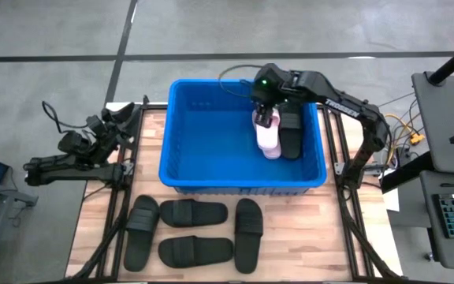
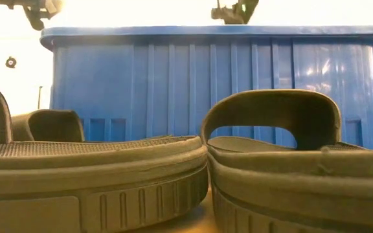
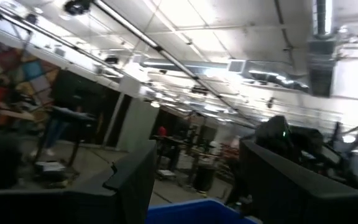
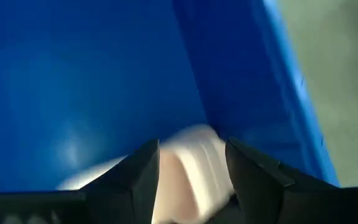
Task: Pick and place slides into bin
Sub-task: Put the black slide into the blue bin
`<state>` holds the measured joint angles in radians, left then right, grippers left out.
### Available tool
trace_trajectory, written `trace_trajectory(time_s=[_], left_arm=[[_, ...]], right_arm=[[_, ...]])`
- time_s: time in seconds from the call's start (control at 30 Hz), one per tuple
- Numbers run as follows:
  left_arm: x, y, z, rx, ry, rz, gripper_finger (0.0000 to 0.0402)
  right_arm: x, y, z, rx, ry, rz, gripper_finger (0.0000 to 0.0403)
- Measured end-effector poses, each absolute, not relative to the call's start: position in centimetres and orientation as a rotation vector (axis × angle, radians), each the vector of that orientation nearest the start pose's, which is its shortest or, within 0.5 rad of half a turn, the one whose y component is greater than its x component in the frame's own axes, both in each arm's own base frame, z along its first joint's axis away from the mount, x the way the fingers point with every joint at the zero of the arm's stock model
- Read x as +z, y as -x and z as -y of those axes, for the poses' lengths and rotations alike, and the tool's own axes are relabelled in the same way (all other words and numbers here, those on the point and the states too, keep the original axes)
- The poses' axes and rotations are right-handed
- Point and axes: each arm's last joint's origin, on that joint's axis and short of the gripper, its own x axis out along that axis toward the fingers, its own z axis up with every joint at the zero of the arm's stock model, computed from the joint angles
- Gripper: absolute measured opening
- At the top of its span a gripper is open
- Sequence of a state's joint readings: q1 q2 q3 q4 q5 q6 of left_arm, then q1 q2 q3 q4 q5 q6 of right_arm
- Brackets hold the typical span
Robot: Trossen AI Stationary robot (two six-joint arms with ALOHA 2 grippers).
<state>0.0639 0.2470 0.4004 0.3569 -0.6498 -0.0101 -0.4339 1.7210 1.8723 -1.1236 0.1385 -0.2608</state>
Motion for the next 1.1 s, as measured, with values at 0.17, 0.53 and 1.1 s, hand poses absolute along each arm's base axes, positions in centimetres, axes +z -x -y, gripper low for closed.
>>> trace_trajectory(time_s=[0.17, 0.53, 1.1], left_arm=[[31.0, -7.6, -2.1, 0.624, 0.182, 0.517, 0.0217], [30.9, -7.9, -1.8, 0.476, 0.292, 0.544, 0.0217], [30.4, -8.3, -1.6, 0.356, 0.339, 0.484, 0.0217]], right_arm=[[43.1, -32.3, 10.6, -0.357, 0.061, -0.826, 0.0164], [47.0, -32.3, -2.8, -0.321, 0.138, -0.639, 0.0145], [40.8, -30.3, -19.0, -0.308, -0.011, -0.626, 0.0133]])
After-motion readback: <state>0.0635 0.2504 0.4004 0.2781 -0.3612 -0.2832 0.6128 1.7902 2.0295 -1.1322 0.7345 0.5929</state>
